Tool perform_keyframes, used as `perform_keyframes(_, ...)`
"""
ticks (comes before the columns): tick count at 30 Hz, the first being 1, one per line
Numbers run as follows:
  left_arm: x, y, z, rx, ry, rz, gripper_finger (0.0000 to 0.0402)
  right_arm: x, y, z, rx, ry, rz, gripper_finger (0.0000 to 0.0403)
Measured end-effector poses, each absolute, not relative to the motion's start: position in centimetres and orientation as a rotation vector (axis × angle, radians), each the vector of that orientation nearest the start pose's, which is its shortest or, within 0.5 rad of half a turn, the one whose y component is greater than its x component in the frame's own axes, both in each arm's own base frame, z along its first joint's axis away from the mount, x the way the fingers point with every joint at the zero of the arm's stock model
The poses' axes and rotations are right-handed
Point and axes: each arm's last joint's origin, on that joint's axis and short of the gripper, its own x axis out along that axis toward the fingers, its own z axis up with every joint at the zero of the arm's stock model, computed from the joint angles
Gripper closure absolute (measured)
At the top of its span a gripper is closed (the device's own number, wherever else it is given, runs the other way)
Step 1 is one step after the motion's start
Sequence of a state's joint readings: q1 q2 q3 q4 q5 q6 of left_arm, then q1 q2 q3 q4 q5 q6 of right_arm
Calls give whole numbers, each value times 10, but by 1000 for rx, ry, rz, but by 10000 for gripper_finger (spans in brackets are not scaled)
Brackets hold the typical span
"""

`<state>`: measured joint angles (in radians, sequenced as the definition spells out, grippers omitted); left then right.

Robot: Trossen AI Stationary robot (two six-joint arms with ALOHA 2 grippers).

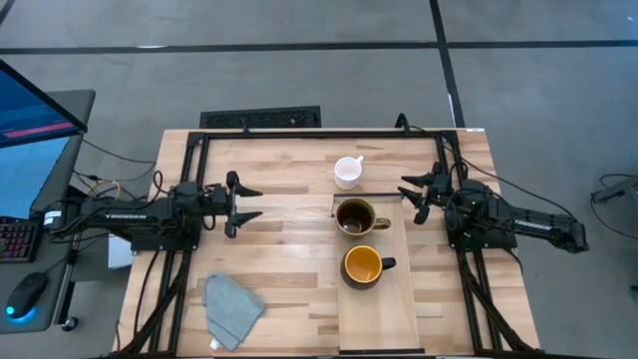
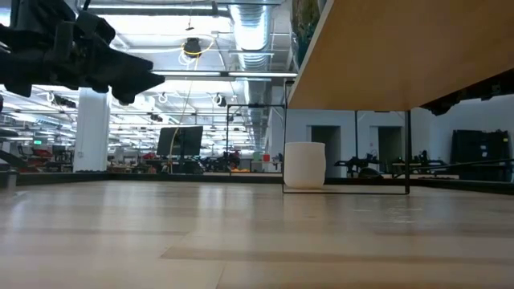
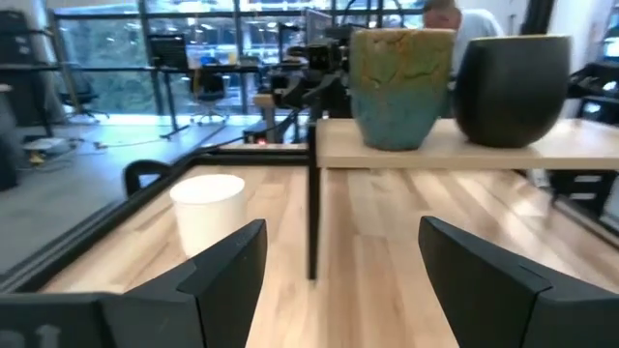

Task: Stack small to large cups/mugs on shelf
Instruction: Put the white mug on the shelf

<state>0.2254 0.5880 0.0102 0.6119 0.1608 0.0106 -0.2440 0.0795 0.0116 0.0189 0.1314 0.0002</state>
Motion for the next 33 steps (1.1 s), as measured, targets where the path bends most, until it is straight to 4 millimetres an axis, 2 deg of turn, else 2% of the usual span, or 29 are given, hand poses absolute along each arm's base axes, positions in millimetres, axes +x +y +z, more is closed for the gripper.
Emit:
perform_keyframes(7, 132, 30, 163, -26, 33, 201, 141, 98, -28, 163, 3, 49, -375, 214)
perform_keyframes(12, 130, 31, 151, -58, 154, 260, 141, 98, -28, 163, 3, 49, -375, 214)
perform_keyframes(15, 131, 30, 153, -71, 126, 238, 141, 98, -28, 163, 3, 49, -375, 214)
perform_keyframes(20, 130, 25, 171, 19, -50, 49, 141, 98, -28, 163, 3, 49, -375, 214)
perform_keyframes(28, 121, 25, 164, -28, 38, 132, 141, 98, -28, 163, 3, 49, -375, 214)
perform_keyframes(33, 115, 24, 169, -9, -7, 130, 141, 98, -28, 163, 3, 49, -375, 214)
